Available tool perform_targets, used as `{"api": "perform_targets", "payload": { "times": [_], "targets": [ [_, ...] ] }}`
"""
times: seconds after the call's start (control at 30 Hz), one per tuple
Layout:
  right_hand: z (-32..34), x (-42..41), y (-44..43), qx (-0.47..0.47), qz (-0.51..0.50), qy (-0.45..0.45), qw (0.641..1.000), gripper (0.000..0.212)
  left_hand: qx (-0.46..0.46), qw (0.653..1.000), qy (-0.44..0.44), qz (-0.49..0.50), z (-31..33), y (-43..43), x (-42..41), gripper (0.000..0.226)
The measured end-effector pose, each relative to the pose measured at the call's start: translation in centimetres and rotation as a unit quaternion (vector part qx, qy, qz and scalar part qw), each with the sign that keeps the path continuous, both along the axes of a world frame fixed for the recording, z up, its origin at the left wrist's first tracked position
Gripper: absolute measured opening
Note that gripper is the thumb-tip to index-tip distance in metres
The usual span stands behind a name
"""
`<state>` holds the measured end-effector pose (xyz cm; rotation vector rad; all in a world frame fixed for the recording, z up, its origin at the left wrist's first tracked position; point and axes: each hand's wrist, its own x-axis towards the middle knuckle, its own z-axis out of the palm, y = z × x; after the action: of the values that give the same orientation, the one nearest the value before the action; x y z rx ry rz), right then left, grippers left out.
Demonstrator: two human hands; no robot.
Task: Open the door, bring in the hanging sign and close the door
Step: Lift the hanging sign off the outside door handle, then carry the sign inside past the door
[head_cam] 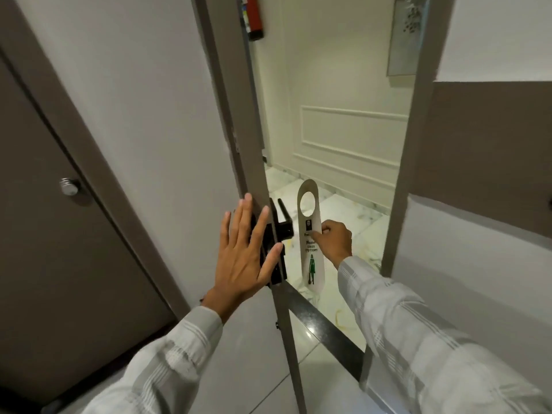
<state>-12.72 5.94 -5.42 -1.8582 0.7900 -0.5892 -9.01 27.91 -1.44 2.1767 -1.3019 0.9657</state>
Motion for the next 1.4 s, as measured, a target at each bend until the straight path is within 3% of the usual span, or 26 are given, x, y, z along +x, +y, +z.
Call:
{"api": "perform_targets", "payload": {
  "times": [0.1,0.17,0.27,0.33,0.4,0.47,0.6,0.67,0.77,0.9,1.07,1.17,1.27,1.33,1.4],
  "targets": [
    [-2.4,-6.4,-0.1,0.093,-0.005,-0.025,0.995,0.012,-0.002,0.992,0.074,-0.098,-4.4,-1.8,-4.8,0.064],
    [-4.6,-11.8,-0.1,0.158,-0.021,-0.029,0.987,0.01,0.032,0.964,0.202,-0.167,-7.6,-3.6,-9.1,0.053],
    [-7.4,-20.4,-0.2,0.227,-0.083,-0.043,0.969,0.017,0.08,0.867,0.445,-0.211,-10.8,-6.4,-14.5,0.034],
    [-8.8,-27.5,0.0,0.283,-0.132,-0.068,0.948,0.029,0.141,0.762,0.582,-0.246,-12.0,-9.8,-19.5,0.036],
    [-9.7,-31.9,0.5,0.335,-0.143,-0.068,0.929,0.05,0.185,0.68,0.668,-0.238,-13.1,-11.8,-23.1,0.044],
    [-11.0,-37.6,0.8,0.345,-0.195,-0.065,0.916,0.057,0.211,0.632,0.707,-0.236,-14.1,-13.7,-27.7,0.042],
    [-13.3,-49.7,2.3,0.297,-0.31,-0.07,0.9,0.013,0.269,0.566,0.73,-0.273,-16.0,-16.6,-37.3,0.026],
    [-14.8,-55.8,3.1,0.225,-0.414,-0.012,0.882,0.006,0.311,0.537,0.727,-0.294,-16.3,-18.2,-42.7,0.022],
    [-15.8,-63.8,4.1,0.193,-0.495,0.073,0.844,0.031,0.378,0.506,0.698,-0.337,-16.8,-20.4,-49.9,0.024],
    [-16.9,-73.6,6.0,0.259,-0.519,0.014,0.815,0.011,0.445,0.482,0.65,-0.384,-17.2,-22.3,-59.9,0.022],
    [-17.5,-82.8,7.3,0.277,-0.684,-0.114,0.665,0.001,0.5,0.488,0.592,-0.403,-18.2,-22.6,-70.7,0.043],
    [-17.9,-87.7,6.3,0.255,-0.746,-0.093,0.608,0.016,0.546,0.468,0.548,-0.427,-19.3,-22.8,-74.8,0.038],
    [-18.4,-91.6,4.2,0.232,-0.762,-0.033,0.604,0.014,0.559,0.473,0.514,-0.446,-20.3,-24.2,-78.6,0.035],
    [-18.6,-94.2,2.5,0.216,-0.749,0.049,0.624,0.003,0.559,0.503,0.454,-0.478,-21.0,-25.8,-81.7,0.037],
    [-18.7,-96.0,1.1,0.189,-0.72,0.146,0.652,0.016,0.558,0.53,0.379,-0.515,-21.9,-26.9,-84.2,0.042]
  ]
}}
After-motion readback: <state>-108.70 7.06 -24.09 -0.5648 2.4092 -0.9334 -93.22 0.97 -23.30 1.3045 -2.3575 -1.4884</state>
